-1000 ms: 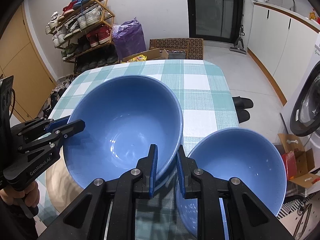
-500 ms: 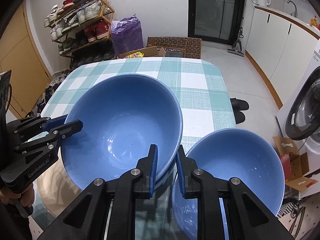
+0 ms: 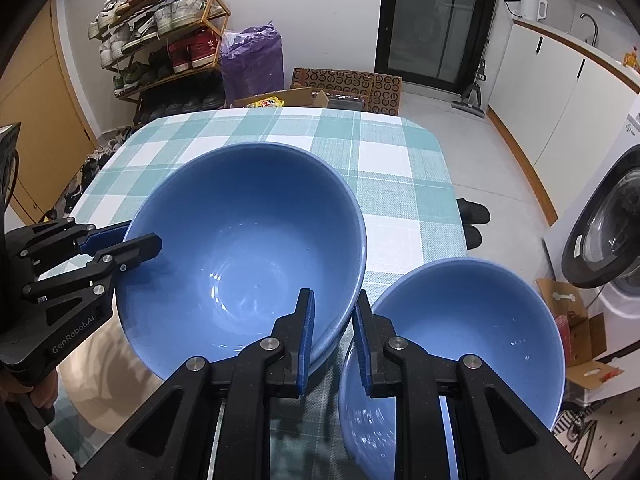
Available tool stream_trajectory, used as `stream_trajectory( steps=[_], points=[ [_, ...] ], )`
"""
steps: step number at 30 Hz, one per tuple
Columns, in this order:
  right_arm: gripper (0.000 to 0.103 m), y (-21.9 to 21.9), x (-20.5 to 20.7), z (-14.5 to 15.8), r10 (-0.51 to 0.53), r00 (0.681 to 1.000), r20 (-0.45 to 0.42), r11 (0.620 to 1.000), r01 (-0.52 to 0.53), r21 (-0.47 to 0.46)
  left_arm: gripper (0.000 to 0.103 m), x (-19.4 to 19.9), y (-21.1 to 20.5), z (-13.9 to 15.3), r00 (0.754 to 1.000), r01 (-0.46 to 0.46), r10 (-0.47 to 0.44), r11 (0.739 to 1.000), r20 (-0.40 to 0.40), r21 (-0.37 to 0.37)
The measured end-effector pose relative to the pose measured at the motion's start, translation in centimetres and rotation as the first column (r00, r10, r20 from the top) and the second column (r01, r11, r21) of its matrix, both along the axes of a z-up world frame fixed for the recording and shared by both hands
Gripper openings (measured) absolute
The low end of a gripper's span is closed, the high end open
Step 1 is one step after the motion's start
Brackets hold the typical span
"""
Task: Organize plates and bowls
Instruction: 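Lower the held blue bowl onto the table beside another blue bowl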
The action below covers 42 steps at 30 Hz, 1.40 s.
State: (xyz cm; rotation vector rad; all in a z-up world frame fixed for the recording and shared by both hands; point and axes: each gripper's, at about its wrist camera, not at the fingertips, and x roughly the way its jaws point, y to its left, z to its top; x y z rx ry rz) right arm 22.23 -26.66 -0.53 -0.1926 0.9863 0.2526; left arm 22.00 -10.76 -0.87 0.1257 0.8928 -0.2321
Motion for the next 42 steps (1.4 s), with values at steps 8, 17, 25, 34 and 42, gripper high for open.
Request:
stream_trajectory(
  steps=[8,17,25,34,42],
  points=[
    [0.019,0.1,-0.1,-0.2,0.0,1.0,0.004,1.0,0.0,-0.024,0.017,-0.2,-0.2,-0.2,1.0,0.006,-0.006,1.0,-0.004,0.015],
    [0.028,0.9,-0.3,-0.4,0.014,1.0,0.027,0.997,-0.012,-0.076,0.019,-0.4,-0.1,-0.6,1.0,0.009,-0.009,1.0,-0.008,0.014],
    [0.034,-0.2,-0.1,0.1,-0.003,0.999,0.038,1.0,0.004,-0.029,0.024,-0.4,0.1,-0.5,1.0,0.011,-0.011,1.0,-0.018,0.001],
    [0.049,-2.2,-0.8,2.0,-0.01,0.998,0.058,0.997,0.005,0.083,0.048,-1.4,-0.2,0.8,1.0,0.027,-0.026,0.999,0.004,-0.04],
    [0.087,-2.7,-2.4,3.2,0.04,0.996,0.078,0.991,-0.049,0.124,0.081,-2.6,-0.8,2.3,0.999,0.04,-0.038,0.997,0.029,-0.073]
  ],
)
